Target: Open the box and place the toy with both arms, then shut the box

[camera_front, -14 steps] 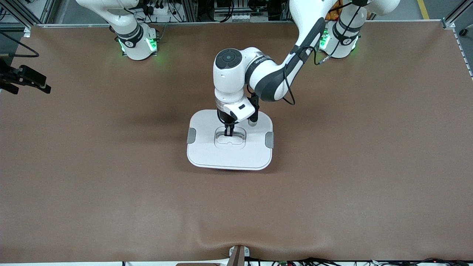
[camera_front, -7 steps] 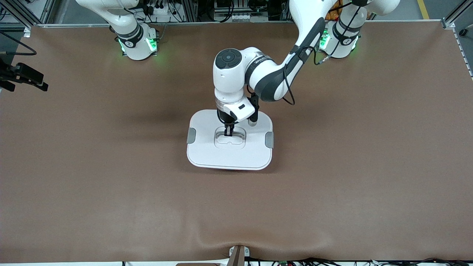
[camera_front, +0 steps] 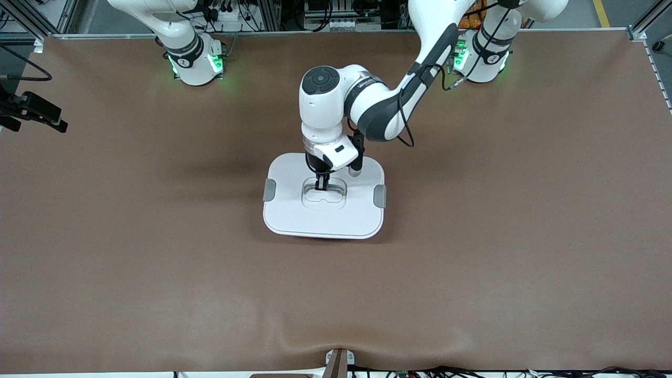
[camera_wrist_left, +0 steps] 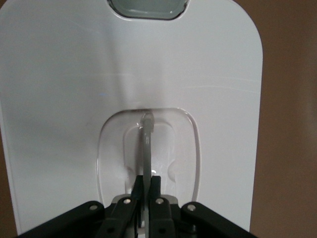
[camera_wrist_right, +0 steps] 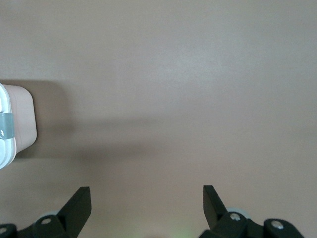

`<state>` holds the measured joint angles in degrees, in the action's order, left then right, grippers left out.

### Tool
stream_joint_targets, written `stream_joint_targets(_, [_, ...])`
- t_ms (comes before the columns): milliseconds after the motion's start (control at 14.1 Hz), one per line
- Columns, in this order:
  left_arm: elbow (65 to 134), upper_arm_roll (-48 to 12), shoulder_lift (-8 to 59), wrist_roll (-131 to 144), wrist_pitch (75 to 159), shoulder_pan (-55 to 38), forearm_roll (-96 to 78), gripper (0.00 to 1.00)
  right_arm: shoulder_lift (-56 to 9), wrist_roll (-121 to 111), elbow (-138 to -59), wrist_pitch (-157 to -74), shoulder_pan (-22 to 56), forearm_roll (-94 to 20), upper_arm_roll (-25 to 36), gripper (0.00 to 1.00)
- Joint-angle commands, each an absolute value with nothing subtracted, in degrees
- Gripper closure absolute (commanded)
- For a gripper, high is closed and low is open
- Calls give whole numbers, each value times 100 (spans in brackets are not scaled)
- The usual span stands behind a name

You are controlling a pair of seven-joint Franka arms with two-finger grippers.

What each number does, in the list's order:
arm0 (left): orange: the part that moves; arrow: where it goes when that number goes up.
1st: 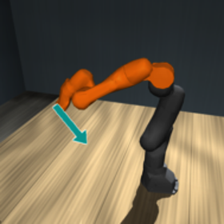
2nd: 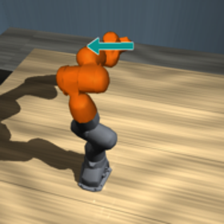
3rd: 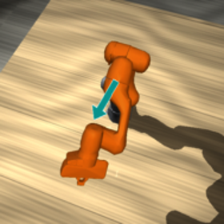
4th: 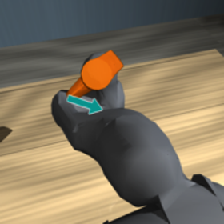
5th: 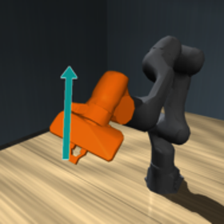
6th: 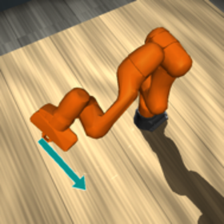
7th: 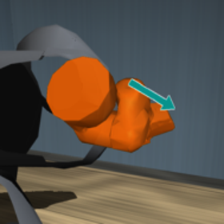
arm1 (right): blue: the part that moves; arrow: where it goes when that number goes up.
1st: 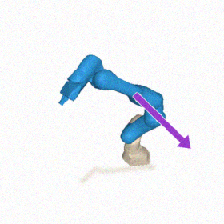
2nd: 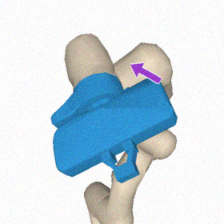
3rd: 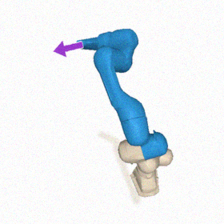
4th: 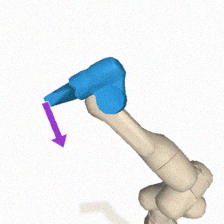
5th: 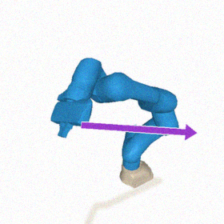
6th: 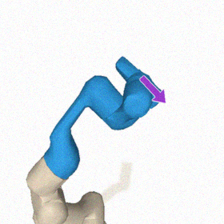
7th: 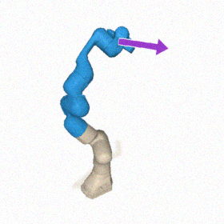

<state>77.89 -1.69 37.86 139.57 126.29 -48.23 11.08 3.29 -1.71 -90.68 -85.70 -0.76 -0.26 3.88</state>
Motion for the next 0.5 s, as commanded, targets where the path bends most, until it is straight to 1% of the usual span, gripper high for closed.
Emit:
stream_joint_targets(0, [7690,-105,3867,14063,12639,-4904,1239,100,431,-35,-9062,-8429,9,-79,413,0])
stream_joint_targets(213, [7726,-105,3867,14080,12639,-4861,1239,100,404,-44,-9053,-8552,79,9,387,0])
stream_joint_targets(427, [7752,-97,3858,14080,12639,-4834,1239,100,369,-35,-9018,-8473,88,18,413,0])
